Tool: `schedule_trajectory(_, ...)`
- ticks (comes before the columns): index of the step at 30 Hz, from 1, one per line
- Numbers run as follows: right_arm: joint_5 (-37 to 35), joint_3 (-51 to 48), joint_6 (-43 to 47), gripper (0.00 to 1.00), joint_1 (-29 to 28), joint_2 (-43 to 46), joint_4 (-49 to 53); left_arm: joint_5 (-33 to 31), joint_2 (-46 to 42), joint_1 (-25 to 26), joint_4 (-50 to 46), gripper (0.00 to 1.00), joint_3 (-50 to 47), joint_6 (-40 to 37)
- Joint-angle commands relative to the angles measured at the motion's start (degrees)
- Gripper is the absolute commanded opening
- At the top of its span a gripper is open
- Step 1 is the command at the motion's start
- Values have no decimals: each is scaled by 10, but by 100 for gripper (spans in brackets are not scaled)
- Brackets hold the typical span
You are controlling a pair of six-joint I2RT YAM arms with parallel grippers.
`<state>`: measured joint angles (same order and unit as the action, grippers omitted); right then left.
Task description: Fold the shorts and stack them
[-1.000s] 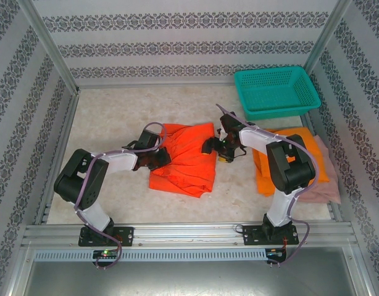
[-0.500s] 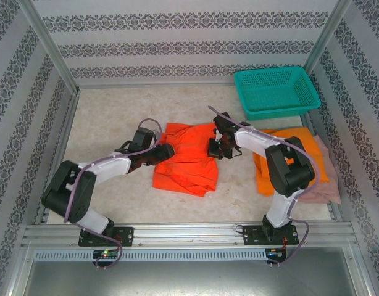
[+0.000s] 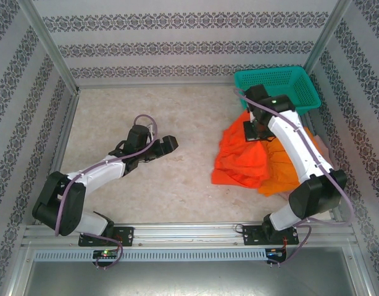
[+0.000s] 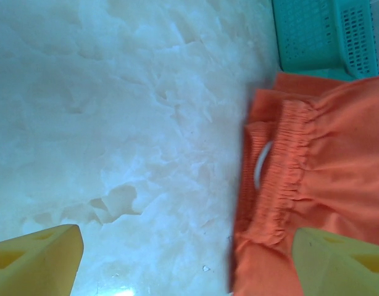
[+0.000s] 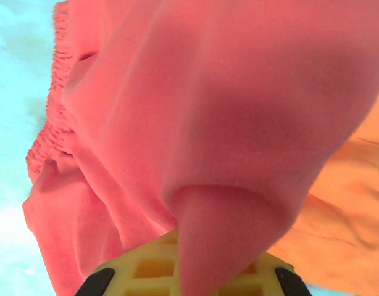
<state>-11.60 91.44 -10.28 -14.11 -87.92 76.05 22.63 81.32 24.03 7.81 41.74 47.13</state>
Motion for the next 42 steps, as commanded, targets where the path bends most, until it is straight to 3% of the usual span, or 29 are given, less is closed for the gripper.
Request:
schedule_trajectory(1, -69, 62, 60, 0, 27, -2, 109, 21, 11, 3, 36, 89, -3, 9)
schedule_trajectory(7, -84, 149, 107, 0, 75, -20, 159, 26, 16, 2, 23, 91, 7, 2)
schedule_trajectory(16, -167, 138, 169, 0, 140, -40, 124, 10, 15, 2, -38, 93, 37, -23)
schedule_trajectory(24, -335, -71, 289, 2, 208, -10, -154, -8, 10, 0, -78, 93, 39, -34)
schedule_trajectory(26, -354, -89, 292, 8, 242, -22, -198, -21, -1, -1, -88, 94, 37, -37)
schedule_trajectory(27, -364, -85, 281, 26, 257, -31, -209, -29, -9, 0, -92, 94, 36, -40)
schedule_trajectory(28, -369, -71, 261, 66, 272, -40, -208, -39, -19, -1, -97, 94, 35, -42)
schedule_trajectory(29, -364, -46, 235, 87, 283, -49, -193, -49, -29, 0, -104, 95, 35, -46)
schedule_trajectory(30, -360, -12, 213, 89, 289, -58, -173, -58, -38, -1, -111, 95, 35, -51)
schedule_trajectory(32, -310, 52, 141, 91, 294, -64, -129, -74, -59, -1, -124, 96, 37, -57)
schedule_trajectory(34, -170, 66, 93, 94, 291, -40, -115, -90, -76, -1, -132, 97, 35, -58)
schedule_trajectory(37, 65, -6, 34, 97, 291, 17, -164, -104, -97, 0, -132, 98, 26, -55)
schedule_trajectory(40, 200, -99, -32, 97, 291, 55, -216, -116, -112, -1, -132, 99, 18, -49)
schedule_trajectory(42, 245, -173, -65, 97, 291, 79, -257, -120, -118, -1, -136, 100, 18, -51)
